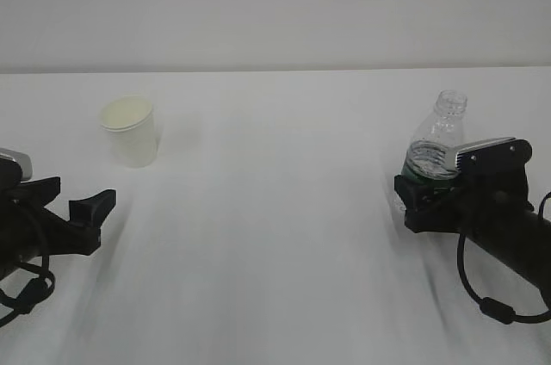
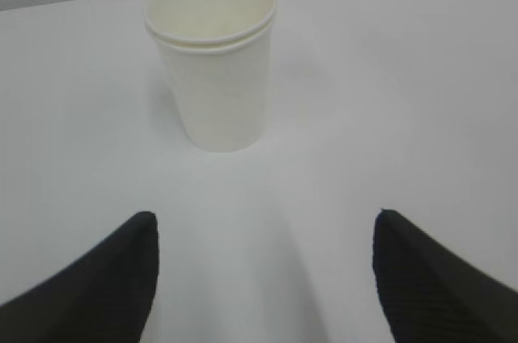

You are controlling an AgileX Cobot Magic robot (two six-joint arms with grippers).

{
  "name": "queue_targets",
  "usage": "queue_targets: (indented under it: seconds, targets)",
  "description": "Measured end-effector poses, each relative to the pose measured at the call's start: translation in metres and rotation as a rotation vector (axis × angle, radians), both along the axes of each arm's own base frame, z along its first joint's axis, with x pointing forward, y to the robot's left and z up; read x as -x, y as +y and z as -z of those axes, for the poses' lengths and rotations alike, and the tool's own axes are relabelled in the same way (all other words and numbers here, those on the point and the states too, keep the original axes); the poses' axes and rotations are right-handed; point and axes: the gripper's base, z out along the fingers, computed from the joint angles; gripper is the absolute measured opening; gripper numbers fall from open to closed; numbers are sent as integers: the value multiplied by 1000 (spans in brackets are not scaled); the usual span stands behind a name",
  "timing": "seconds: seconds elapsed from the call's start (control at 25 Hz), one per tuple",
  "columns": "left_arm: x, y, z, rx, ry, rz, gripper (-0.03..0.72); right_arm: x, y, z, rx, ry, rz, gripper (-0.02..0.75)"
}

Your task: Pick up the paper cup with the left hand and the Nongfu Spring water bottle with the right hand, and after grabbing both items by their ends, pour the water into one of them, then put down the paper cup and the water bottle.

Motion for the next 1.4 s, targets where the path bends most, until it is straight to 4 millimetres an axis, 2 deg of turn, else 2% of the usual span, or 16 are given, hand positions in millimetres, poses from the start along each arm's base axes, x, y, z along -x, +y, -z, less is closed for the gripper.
queue_targets:
  seconds: [0.2, 0.52, 1.12, 1.4]
  targets:
    - [0, 0, 0, 0, 0, 0, 591, -7, 1, 0, -6, -16, 1, 588]
    - [0, 0, 0, 0, 0, 0, 591, -14, 2, 19, -31, 28, 13, 588]
    - [0, 1, 0, -22, -6, -7, 591, -20, 3, 16, -39, 9, 15, 588]
    - [0, 1, 0, -24, -6, -6, 588, -20, 3, 16, -39, 9, 15, 524]
